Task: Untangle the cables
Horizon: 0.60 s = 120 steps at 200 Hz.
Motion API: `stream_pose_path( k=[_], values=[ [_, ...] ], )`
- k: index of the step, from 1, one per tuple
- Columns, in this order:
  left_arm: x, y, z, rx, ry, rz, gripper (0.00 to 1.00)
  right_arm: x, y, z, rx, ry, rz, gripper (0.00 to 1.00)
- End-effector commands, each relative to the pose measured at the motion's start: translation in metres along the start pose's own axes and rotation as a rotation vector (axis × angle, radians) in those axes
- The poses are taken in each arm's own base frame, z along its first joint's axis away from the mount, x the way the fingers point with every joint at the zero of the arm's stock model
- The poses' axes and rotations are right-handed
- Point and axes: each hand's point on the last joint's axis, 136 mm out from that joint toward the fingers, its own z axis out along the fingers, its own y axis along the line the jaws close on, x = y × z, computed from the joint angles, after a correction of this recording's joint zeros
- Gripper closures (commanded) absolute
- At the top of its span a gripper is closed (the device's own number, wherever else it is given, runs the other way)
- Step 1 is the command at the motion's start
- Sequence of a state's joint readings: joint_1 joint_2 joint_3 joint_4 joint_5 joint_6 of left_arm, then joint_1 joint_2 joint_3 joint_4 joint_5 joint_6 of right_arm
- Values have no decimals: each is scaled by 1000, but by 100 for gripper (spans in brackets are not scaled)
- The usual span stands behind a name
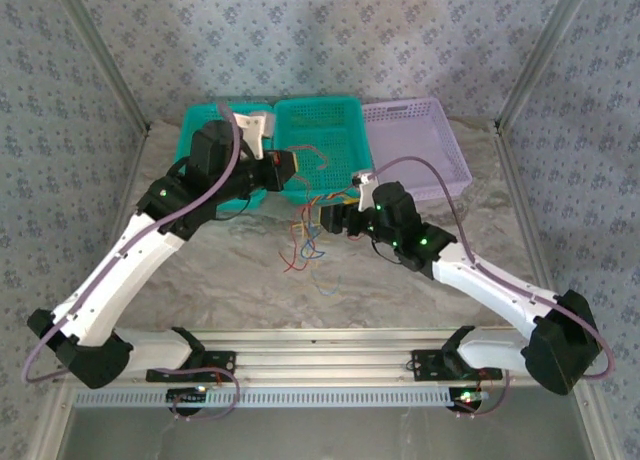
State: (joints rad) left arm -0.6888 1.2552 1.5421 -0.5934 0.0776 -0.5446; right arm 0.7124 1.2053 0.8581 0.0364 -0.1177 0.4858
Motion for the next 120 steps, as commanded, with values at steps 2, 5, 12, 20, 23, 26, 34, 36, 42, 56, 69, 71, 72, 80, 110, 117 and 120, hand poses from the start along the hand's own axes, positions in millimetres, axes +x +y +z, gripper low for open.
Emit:
stream_pose_path(
  k=[2, 5, 12, 20, 23, 26, 34, 36, 42, 56, 69, 71, 72, 80, 110, 117, 120],
  values=[
    [-15, -5, -13, 3, -74, -11, 100, 5, 12, -12, -72, -13, -1, 25],
    [-16, -4, -13, -1, -75, -12, 100, 6, 13, -14, -81, -19, -1, 25],
    [-15, -4, -13, -7, -74, -12, 100, 10, 16, -20, -104, -30, 0, 25],
    [-15, -2, -13, -17, -75, -17, 100, 14, 16, -26, -124, -42, 6, 25],
    [-14, -1, -12, -21, -73, -17, 100, 16, 17, -28, -132, -48, 9, 25],
    [-14, 0, -12, -23, -74, -18, 100, 18, 17, -29, -143, -50, 10, 25],
    [-15, 0, -11, -24, -77, -19, 100, 24, 21, -32, -182, -54, 18, 26],
    [-14, 1, -11, -25, -75, -19, 100, 25, 22, -33, -191, -55, 19, 26],
    [-14, 2, -9, -29, -78, -23, 100, 28, 26, -34, -222, -52, 23, 26],
    [-13, 3, -4, -33, -77, -30, 100, 34, 41, -37, -313, -46, 10, 26],
    [-13, 4, -1, -35, -75, -35, 100, 38, 54, -40, -370, -55, -11, 26],
    [-12, 4, 0, -35, -72, -35, 100, 39, 56, -40, -375, -55, -14, 26],
    [-12, 4, 0, -34, -72, -36, 100, 39, 57, -40, -378, -56, -16, 26],
    [-13, 4, 2, -38, -72, -38, 100, 43, 62, -39, -389, -52, -36, 26],
    [-13, 4, 5, -34, -74, -49, 100, 57, 73, -26, -389, -35, -91, 26],
    [-13, 3, 5, -31, -75, -53, 100, 57, 74, -23, -385, -42, -103, 26],
    [-13, 3, 5, -30, -75, -55, 100, 57, 75, -22, -381, -44, -107, 26]
  ],
)
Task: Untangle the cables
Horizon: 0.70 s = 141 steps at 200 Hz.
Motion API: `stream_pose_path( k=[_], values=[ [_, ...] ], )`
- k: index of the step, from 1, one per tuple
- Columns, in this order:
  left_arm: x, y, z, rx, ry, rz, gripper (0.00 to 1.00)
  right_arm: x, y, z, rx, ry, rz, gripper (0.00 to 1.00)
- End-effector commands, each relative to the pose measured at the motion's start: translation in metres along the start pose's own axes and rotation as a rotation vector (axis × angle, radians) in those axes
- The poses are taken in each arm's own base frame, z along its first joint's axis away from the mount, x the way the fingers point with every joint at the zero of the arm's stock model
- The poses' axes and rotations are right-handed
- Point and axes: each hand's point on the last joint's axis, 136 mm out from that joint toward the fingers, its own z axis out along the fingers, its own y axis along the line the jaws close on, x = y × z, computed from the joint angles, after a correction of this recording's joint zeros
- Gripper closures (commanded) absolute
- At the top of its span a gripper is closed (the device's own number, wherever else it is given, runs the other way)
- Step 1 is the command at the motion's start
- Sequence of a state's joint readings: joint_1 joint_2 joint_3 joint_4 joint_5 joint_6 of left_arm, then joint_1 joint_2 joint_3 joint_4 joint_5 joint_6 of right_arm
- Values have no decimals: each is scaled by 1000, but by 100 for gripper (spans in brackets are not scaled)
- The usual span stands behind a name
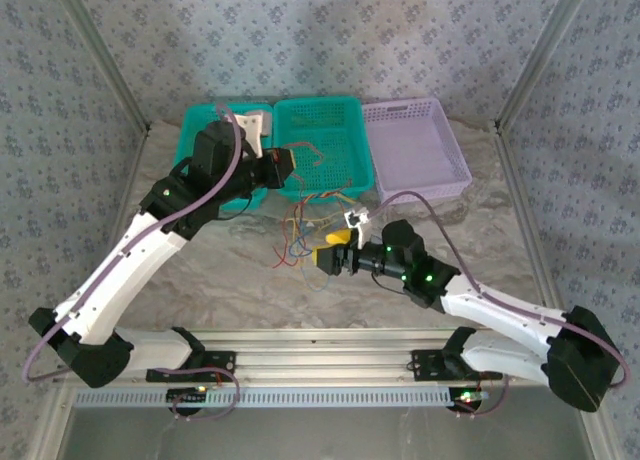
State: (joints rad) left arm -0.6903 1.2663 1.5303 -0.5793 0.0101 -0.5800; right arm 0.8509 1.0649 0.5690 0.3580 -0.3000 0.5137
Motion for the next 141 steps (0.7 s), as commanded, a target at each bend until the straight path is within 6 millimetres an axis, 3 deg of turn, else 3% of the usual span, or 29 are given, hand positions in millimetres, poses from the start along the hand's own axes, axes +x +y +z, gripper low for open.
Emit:
stream_pose_path(
  k=[1, 47, 105, 127, 141],
  values=[
    [-11, -9, -1, 30, -47, -23, 100, -7, 9, 10, -25, -44, -67, 26],
    [-12, -12, -1, 44, -54, -40, 100, -1, 3, 36, 38, -53, -161, 26],
    [-11, -17, 2, 72, -57, -68, 100, -18, 1, 53, 132, -151, -261, 30],
    [-10, -17, 2, 76, -57, -72, 100, -27, -2, 55, 175, -211, -291, 34],
    [-11, -17, 1, 74, -59, -74, 100, -31, 0, 57, 178, -221, -298, 44]
  ],
)
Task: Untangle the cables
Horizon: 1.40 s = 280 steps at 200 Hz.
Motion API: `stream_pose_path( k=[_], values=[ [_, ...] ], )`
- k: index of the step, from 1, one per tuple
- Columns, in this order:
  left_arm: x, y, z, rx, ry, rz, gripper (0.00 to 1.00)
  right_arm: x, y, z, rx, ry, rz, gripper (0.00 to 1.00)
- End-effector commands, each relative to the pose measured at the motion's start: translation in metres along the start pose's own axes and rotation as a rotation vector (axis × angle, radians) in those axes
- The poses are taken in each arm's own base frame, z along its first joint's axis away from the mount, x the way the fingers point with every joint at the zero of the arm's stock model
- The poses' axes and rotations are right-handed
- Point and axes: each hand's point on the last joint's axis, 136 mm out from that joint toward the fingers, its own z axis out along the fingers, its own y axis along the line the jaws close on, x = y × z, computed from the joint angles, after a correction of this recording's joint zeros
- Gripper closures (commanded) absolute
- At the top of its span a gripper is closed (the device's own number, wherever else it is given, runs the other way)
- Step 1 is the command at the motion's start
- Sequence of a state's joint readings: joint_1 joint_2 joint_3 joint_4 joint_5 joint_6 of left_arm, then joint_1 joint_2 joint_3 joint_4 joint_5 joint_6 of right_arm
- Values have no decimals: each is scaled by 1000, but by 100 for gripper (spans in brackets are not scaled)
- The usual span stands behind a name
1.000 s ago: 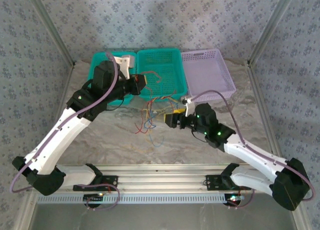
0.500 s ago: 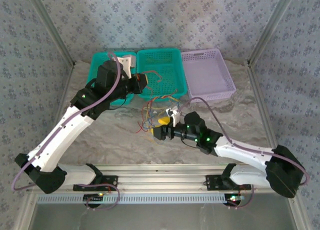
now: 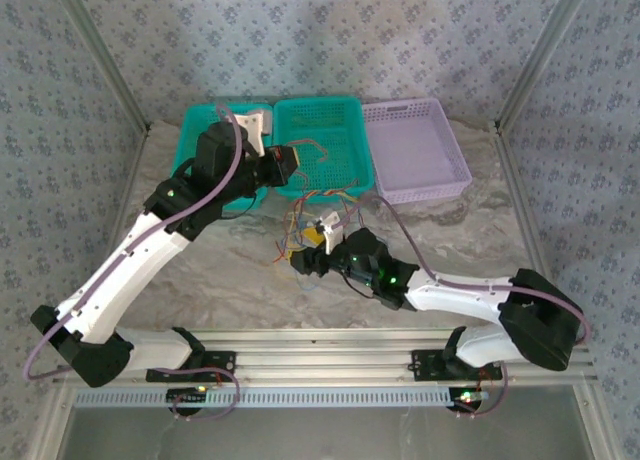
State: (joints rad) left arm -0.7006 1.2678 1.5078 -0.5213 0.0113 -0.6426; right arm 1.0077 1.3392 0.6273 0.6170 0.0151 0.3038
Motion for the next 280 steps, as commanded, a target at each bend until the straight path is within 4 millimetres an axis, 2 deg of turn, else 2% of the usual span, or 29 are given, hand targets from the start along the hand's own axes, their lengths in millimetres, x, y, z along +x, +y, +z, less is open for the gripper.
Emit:
stream_pose_path(
  k=[1, 32, 55, 79, 104, 121, 141, 187, 217, 280],
  values=[
    [-8, -11, -4, 47, -36, -15, 100, -33, -2, 4, 57, -119, -48, 45],
    [-12, -13, -12, 48, -50, -9, 100, -27, -7, 4, 101, -96, -85, 81],
    [-18, -9, -23, 17, -69, 22, 100, -15, -20, -4, 160, -41, -98, 100],
    [-29, -1, -40, -36, -93, 64, 100, 5, -47, -18, 266, 41, -94, 100],
    [-42, 11, -59, -91, -120, 79, 100, 29, -91, -39, 396, 127, -7, 100],
    [-47, 24, -68, -137, -123, 80, 100, 40, -120, -55, 474, 150, 72, 100],
    [-53, 37, -79, -183, -134, 79, 100, 48, -143, -71, 528, 179, 142, 100],
    [-60, 47, -92, -234, -129, 108, 100, 64, -174, -99, 637, 251, 217, 100],
    [-68, 55, -105, -271, -146, 114, 100, 80, -196, -126, 748, 311, 317, 100],
    [-67, 62, -104, -285, -128, 103, 100, 71, -223, -160, 863, 272, 387, 100]
  ],
)
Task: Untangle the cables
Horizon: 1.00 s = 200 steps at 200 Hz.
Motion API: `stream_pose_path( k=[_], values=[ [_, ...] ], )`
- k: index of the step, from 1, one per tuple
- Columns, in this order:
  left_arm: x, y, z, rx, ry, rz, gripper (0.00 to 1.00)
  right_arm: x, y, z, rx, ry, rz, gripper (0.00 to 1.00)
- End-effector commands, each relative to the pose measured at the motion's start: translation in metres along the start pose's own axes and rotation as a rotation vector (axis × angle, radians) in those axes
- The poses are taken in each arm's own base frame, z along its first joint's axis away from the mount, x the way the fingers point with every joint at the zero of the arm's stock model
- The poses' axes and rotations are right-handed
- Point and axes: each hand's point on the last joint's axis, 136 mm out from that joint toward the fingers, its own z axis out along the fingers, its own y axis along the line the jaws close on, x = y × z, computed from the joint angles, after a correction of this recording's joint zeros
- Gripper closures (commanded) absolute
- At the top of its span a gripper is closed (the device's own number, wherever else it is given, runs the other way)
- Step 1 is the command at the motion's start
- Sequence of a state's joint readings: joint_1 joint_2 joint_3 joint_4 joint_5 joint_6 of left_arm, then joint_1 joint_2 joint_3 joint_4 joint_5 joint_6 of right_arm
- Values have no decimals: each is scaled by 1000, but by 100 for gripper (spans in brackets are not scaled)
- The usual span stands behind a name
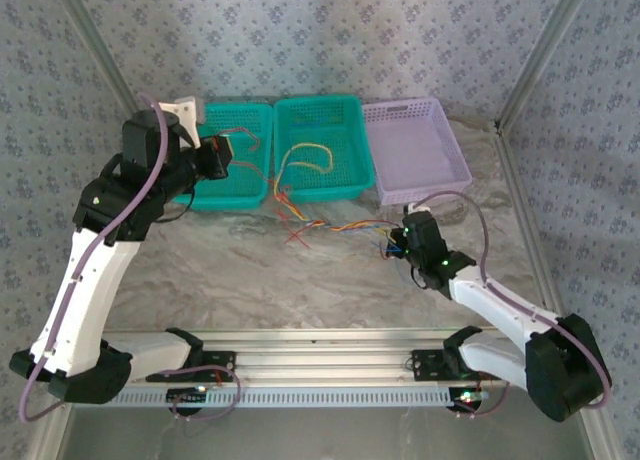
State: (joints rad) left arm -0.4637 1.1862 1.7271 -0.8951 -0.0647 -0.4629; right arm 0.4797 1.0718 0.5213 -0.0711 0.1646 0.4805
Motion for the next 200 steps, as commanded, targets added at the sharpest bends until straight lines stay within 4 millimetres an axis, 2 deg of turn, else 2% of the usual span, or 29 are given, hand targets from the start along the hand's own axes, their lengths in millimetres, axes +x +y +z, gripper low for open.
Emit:
stream_pose_path(
  k=[1, 33, 59, 89, 112, 135, 173, 200],
  values=[
    [-12, 0, -12, 4, -41, 10, 100, 1, -20, -7, 76, 18, 41, 100],
    [-31, 6, -30, -43, -97, 31, 100, 4, -53, -10, 211, 46, 75, 100],
    [-47, 17, -50, -122, -159, 62, 100, 10, -71, -10, 270, 57, 122, 100],
    [-47, 27, -54, -177, -163, 82, 100, 4, -82, -13, 317, 27, 145, 100],
    [-46, 36, -56, -229, -169, 92, 100, 0, -83, -12, 320, 11, 149, 100],
    [-43, 35, -53, -213, -164, 84, 100, -1, -74, -9, 292, 5, 127, 100],
    [-42, 19, -44, -123, -148, 43, 100, -1, -53, -3, 239, 8, 64, 100],
    [-45, 9, -36, -84, -145, 35, 100, 2, -46, 1, 215, 16, 46, 100]
  ],
)
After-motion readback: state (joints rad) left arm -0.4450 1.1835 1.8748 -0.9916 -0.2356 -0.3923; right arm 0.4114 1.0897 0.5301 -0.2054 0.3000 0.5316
